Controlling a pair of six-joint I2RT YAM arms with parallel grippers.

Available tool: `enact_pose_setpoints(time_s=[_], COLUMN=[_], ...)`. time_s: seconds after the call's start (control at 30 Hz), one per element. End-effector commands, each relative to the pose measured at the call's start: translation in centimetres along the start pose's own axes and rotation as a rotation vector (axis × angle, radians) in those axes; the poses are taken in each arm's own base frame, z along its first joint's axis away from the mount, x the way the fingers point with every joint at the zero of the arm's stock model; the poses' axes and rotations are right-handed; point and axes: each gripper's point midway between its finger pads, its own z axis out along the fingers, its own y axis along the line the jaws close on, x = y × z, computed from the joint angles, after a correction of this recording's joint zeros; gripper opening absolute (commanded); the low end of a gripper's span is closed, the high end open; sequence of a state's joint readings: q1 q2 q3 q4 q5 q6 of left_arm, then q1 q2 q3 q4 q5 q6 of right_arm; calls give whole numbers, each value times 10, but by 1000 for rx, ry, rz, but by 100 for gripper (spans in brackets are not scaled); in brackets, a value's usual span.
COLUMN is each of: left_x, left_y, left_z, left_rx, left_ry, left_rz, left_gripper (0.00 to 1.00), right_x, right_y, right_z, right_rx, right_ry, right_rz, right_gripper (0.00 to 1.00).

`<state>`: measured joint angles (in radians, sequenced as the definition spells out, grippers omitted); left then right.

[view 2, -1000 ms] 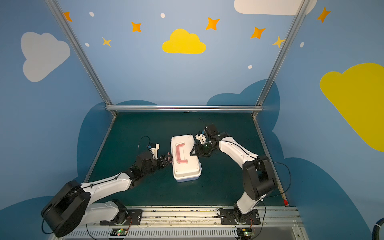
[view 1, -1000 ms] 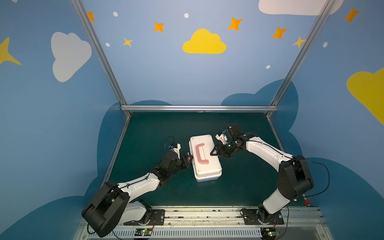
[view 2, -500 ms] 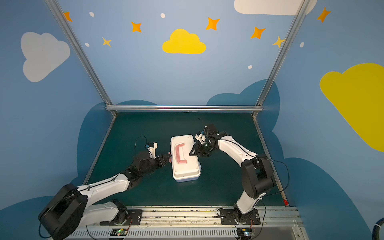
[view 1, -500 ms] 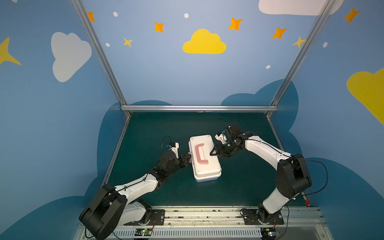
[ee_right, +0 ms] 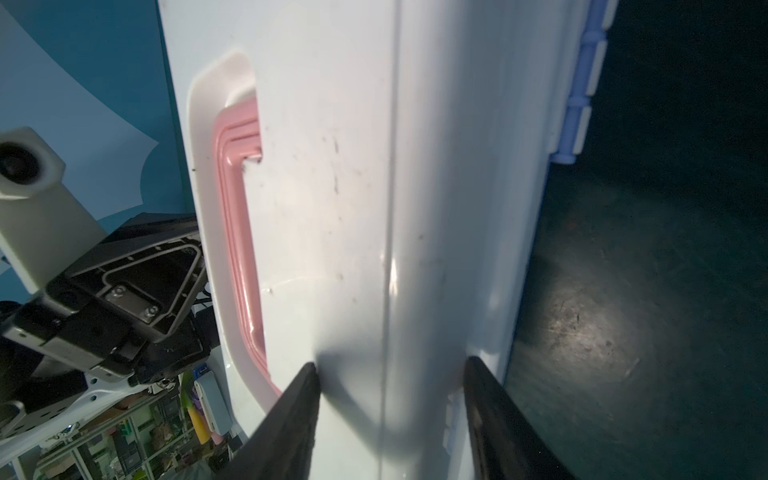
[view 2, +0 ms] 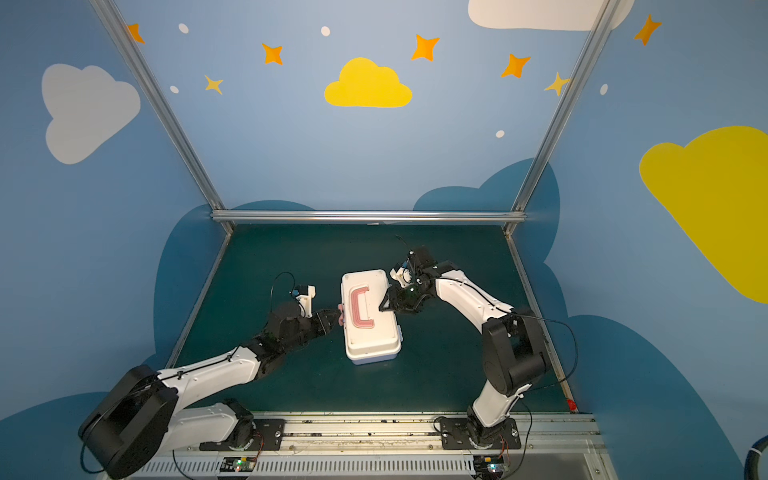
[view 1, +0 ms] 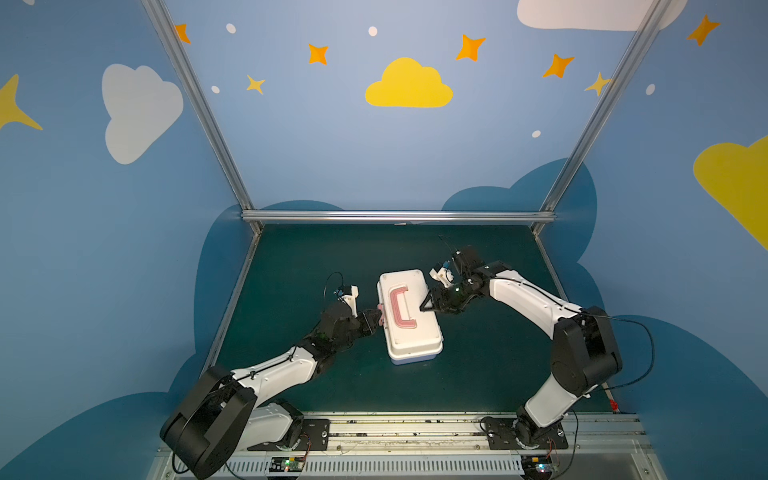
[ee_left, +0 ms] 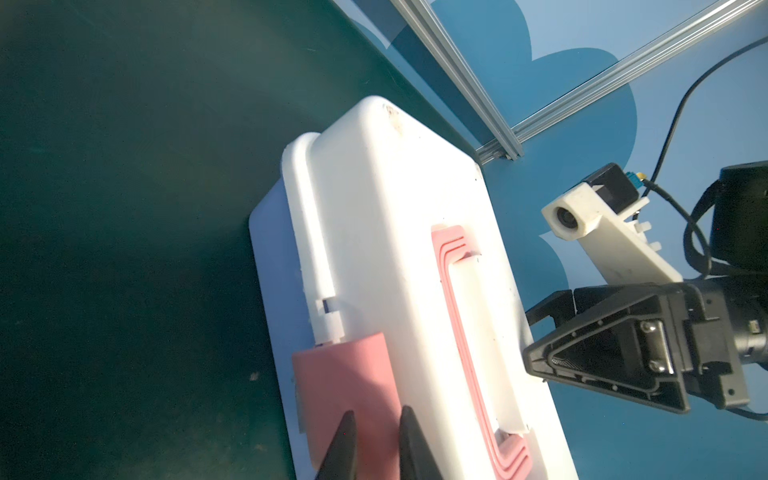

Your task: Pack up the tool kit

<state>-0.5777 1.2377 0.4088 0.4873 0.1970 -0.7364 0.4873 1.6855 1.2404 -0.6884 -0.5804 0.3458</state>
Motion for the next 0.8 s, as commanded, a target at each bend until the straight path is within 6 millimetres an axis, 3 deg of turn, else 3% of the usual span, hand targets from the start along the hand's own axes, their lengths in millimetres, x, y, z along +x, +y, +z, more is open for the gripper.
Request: enact_pose_setpoints(time_s=[0.0, 0.77], left_x=[2, 9], left_y=[3, 1], left_z=[-2, 6], left_rx=[-7, 17], left_ry=[5, 50], left_rz=[15, 13], left_gripper=[20, 17], right_x=[38, 38], right_y=[-17, -19], right_z=[33, 36], right_rx=[54, 55], right_ry=[166, 170], right_rz=[67, 70], right_gripper=[54, 54])
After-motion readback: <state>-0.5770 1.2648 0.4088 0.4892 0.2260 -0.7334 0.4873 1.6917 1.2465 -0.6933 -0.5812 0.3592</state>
